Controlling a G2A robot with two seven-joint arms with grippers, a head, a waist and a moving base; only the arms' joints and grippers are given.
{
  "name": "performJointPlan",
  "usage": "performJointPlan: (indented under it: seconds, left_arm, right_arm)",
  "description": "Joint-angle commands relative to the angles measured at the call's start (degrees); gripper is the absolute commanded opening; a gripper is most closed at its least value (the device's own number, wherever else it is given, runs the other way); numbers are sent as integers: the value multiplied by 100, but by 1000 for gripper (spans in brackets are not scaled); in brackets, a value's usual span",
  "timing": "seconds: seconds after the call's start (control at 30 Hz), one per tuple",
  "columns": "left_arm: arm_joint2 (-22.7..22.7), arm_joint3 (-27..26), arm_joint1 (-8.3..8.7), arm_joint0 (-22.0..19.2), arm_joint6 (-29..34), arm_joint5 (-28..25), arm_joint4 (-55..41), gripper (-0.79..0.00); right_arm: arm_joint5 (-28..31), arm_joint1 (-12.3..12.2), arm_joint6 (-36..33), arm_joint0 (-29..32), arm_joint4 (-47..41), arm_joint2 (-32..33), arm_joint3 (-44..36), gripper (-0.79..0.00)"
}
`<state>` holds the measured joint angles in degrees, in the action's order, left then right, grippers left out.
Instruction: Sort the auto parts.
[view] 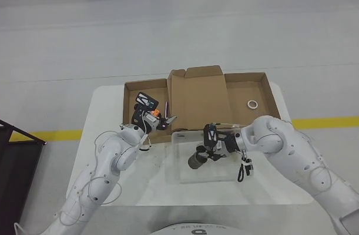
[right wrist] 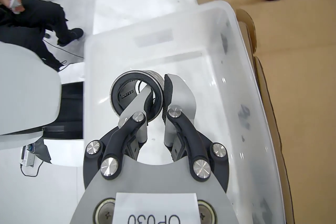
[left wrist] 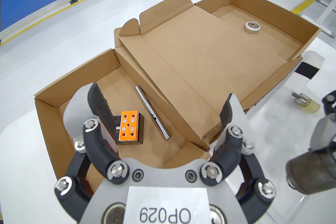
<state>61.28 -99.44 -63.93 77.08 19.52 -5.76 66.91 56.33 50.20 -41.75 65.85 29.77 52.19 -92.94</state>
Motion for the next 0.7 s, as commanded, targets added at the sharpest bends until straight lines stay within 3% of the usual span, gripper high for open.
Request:
performJointPlan:
  seconds: [0.0, 0.4, 0.67]
  left_arm:
    - [0, 0, 0, 0, 0, 0, 0, 0]
    - [0, 0, 0, 0, 0, 0, 0, 0]
    - [0, 0, 0, 0, 0, 0, 0, 0]
  right_arm:
    - [167, -99, 221, 206, -103, 264, -166, -785]
    - [167, -942, 2106, 1500, -220, 1616, -1116, -785]
    - [167, -942, 2106, 1500, -220, 1616, -1116, -785]
